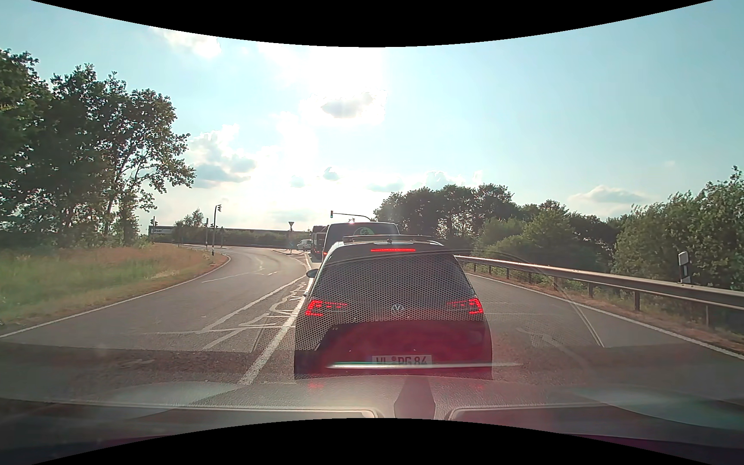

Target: Follow the waypoints while adhering to traffic rules and regulations

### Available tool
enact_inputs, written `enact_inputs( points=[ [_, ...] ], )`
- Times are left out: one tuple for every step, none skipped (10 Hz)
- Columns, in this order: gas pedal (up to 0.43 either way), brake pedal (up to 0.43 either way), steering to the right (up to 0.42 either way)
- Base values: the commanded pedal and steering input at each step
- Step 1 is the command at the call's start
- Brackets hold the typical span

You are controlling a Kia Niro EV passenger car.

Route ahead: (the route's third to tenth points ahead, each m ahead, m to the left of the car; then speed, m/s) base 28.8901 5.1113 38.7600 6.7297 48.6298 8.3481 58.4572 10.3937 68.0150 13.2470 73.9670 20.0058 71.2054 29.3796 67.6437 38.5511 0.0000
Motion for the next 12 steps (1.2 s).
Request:
enact_inputs(
  points=[
    [0.0, 0.256, -0.042],
    [0.0, 0.256, -0.042],
    [0.0, 0.256, -0.042],
    [0.0, 0.256, -0.042],
    [0.0, 0.256, -0.042],
    [0.0, 0.256, -0.042],
    [0.0, 0.256, -0.042],
    [0.0, 0.256, -0.042],
    [0.0, 0.256, -0.042],
    [0.0, 0.256, -0.042],
    [0.0, 0.256, -0.042],
    [0.0, 0.256, -0.042]
  ],
)
